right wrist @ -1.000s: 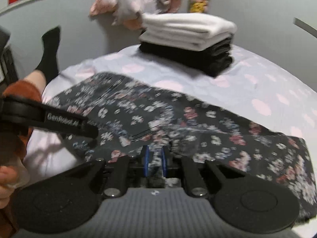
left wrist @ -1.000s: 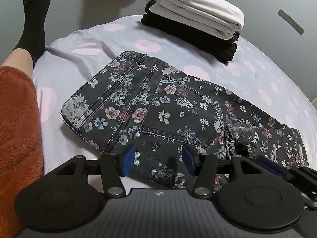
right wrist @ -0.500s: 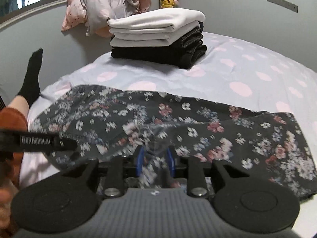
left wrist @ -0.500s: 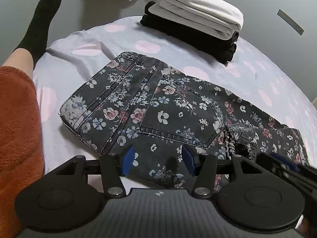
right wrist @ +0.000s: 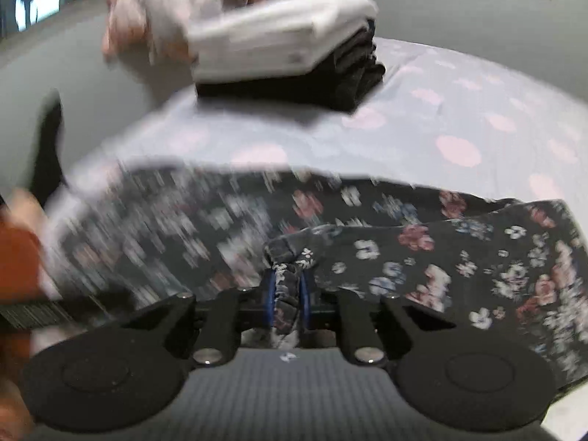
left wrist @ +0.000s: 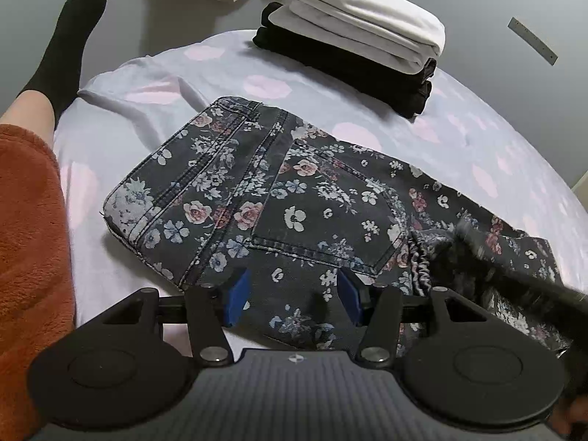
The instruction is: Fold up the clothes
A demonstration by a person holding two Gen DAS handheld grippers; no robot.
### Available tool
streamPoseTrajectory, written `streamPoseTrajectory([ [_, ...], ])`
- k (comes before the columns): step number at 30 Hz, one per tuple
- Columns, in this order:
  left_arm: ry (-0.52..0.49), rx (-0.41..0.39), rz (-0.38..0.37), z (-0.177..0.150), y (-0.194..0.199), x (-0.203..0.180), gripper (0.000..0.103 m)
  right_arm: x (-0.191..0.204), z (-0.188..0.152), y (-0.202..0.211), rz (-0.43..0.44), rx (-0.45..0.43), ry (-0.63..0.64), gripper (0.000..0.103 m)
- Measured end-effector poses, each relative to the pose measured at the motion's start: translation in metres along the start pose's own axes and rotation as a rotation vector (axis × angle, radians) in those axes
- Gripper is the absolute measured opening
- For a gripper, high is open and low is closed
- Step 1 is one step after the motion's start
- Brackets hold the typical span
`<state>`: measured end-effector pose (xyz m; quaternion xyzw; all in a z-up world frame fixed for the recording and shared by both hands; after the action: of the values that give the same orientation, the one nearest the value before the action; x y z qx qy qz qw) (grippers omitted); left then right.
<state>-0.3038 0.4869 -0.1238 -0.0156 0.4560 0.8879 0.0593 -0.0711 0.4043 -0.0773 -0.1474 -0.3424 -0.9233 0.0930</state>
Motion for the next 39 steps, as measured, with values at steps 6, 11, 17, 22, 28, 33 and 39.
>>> streamPoseTrajectory([
  [6,0.013,-0.016,-0.047,0.000,0.004,0.000,0.061,0.000,0.012,-0.020,0.027,0.039,-0.045,0.015],
  [11,0.018,-0.026,-0.082,0.000,0.006,-0.001,0.061,-0.015,-0.001,-0.048,0.057,0.133,-0.125,0.022],
  [17,0.016,-0.021,-0.175,-0.001,0.010,-0.009,0.061,-0.013,0.002,-0.012,0.054,0.075,-0.074,0.034],
  [22,0.013,0.043,-0.281,-0.006,0.004,-0.030,0.072,-0.031,-0.013,0.045,-0.051,-0.001,-0.009,0.036],
  [28,0.015,0.121,-0.377,-0.012,-0.011,-0.056,0.072,-0.063,-0.051,0.104,-0.153,-0.055,-0.034,0.036],
  [33,0.036,0.151,-0.381,-0.019,-0.030,-0.063,0.070,-0.083,-0.076,0.126,-0.167,-0.056,-0.123,0.036],
  [39,0.033,0.126,-0.392,-0.023,-0.040,-0.073,0.061,-0.089,-0.089,0.129,-0.172,-0.053,-0.153,0.036],
])
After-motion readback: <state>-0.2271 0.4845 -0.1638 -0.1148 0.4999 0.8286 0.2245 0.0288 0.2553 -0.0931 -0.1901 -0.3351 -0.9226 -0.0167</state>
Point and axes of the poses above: each gripper's, at about its wrist camera, not at the fingertips, and y roughly against the way its jaws point, x to its left, z to its top, the point moved 1 cm from there along -y, roughly the way its jaws point, and after that the axes turned 15 degrees about z, right-handed, at the moved point
